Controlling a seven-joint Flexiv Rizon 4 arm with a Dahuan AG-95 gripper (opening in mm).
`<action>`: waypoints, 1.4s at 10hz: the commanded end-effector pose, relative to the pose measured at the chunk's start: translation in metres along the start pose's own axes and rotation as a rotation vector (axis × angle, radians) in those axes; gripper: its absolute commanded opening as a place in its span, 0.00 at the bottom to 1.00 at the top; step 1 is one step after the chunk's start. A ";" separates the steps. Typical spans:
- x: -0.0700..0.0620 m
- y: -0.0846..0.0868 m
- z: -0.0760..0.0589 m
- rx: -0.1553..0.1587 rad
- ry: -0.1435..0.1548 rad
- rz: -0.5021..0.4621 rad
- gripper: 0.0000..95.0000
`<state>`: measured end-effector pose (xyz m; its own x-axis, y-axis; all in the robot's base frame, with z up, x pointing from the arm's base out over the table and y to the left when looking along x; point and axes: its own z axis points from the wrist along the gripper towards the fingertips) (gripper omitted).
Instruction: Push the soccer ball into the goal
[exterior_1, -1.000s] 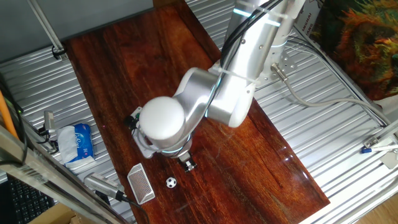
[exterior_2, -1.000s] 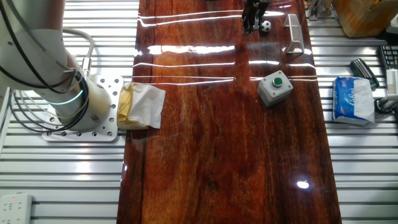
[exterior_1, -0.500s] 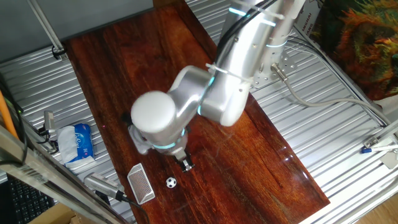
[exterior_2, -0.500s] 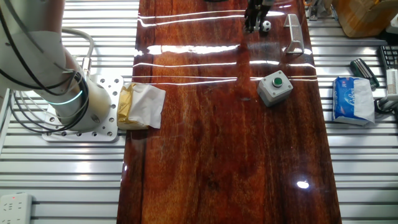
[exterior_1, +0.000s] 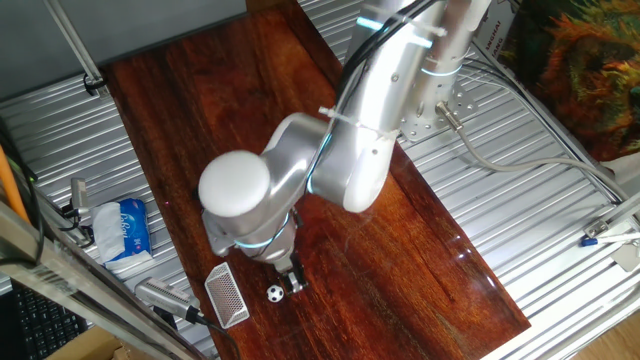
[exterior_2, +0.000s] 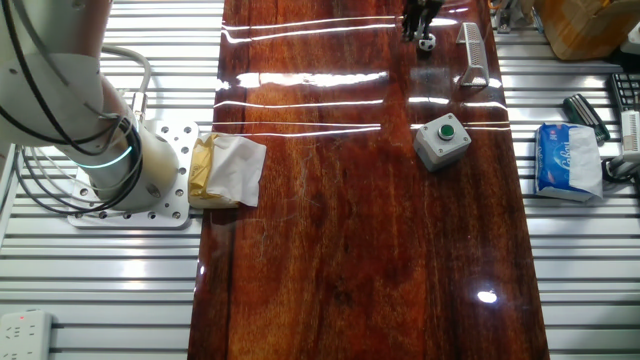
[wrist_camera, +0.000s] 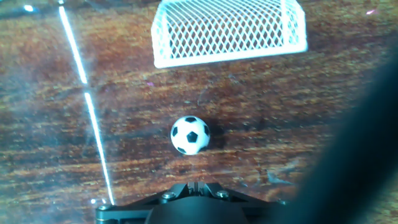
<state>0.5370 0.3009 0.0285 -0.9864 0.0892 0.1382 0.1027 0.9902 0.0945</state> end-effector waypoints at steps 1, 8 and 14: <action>-0.002 0.000 0.003 -0.005 -0.012 0.002 0.00; -0.028 0.006 0.007 -0.049 -0.094 0.009 0.00; -0.071 -0.017 -0.014 -0.040 -0.117 -0.065 0.00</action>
<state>0.6125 0.2725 0.0329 -0.9992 0.0389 0.0083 0.0397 0.9898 0.1367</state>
